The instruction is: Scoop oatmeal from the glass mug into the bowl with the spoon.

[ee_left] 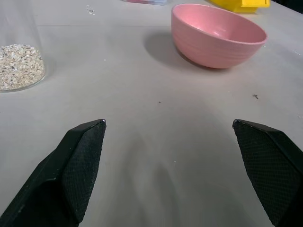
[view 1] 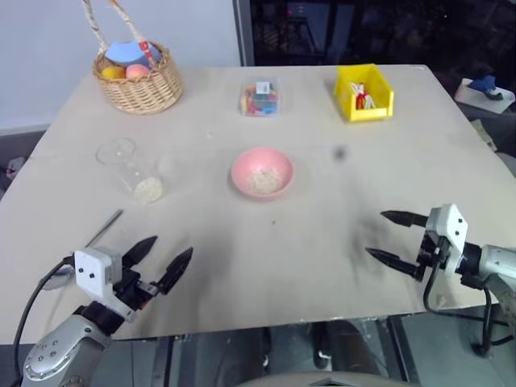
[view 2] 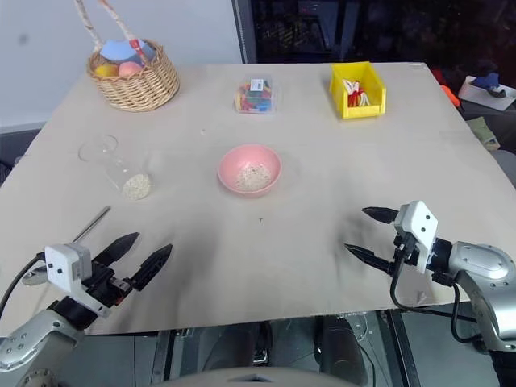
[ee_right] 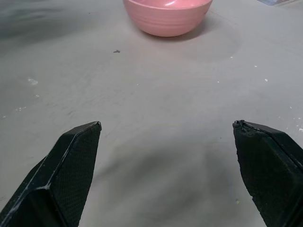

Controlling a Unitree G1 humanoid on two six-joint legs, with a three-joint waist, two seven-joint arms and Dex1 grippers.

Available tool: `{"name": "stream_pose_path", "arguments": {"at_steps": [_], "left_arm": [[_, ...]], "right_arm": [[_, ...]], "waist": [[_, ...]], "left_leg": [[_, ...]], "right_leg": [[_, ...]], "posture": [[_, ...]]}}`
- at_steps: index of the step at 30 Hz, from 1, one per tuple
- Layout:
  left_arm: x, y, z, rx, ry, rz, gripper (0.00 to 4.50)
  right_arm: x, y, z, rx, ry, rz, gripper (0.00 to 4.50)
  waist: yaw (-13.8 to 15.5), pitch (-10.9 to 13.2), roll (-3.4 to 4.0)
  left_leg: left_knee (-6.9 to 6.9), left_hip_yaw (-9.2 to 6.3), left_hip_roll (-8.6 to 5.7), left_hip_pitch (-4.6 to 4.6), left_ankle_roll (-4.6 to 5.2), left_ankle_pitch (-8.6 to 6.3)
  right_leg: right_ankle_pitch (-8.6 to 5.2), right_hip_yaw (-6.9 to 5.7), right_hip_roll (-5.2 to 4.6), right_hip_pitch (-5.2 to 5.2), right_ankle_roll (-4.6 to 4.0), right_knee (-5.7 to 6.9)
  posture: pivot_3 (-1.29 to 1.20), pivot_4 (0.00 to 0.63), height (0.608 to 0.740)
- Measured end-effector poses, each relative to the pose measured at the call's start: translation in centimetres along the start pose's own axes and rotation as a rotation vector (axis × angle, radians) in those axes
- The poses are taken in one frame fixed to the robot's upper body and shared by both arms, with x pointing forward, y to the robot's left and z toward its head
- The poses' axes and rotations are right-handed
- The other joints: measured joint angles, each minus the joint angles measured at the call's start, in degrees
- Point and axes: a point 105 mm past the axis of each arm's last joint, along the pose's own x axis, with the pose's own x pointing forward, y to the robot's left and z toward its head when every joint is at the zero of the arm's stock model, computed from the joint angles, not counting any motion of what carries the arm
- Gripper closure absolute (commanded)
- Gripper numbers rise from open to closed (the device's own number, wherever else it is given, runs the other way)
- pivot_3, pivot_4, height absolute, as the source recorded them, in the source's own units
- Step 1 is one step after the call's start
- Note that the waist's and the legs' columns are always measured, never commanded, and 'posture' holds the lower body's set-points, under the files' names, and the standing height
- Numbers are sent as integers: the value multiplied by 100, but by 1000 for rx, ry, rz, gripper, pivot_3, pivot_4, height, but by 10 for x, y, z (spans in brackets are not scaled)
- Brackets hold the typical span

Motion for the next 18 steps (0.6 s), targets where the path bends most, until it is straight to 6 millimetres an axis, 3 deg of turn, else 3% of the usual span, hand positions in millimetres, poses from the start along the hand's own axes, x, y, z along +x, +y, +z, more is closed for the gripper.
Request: {"name": "stream_pose_path", "arguments": {"at_steps": [4, 9, 13, 18], "left_arm": [[10, 3, 11, 25, -30, -3, 12], [26, 12, 29, 49, -74, 54, 12], [20, 44, 28, 85, 67, 192, 12], [-2, 83, 38, 88, 223, 139, 12]], "right_arm": [[7, 1, 9, 0, -85, -5, 0], [22, 15, 66, -22, -380, 129, 0], [33, 42, 111, -99, -539, 335, 0], [40, 55, 132, -117, -592, 446, 0]], "waist": [[10, 1, -5], [-27, 0, -1], [-28, 1, -3], [3, 2, -2]], "left_leg": [[0, -4, -1, 0, 1, 0], [1, 2, 6, 15, 0, 1], [-3, -6, 15, 12, -4, 3], [-3, 0, 9, 2, -32, 17]], "right_leg": [[-8, -1, 3, 1, 13, -2], [-5, 8, 10, 5, 12, 6], [6, 2, 22, 3, -10, 8], [-4, -4, 12, -1, 3, 1]], "posture": [[0, 150, 740], [0, 150, 740], [0, 150, 740], [0, 150, 740]]}}
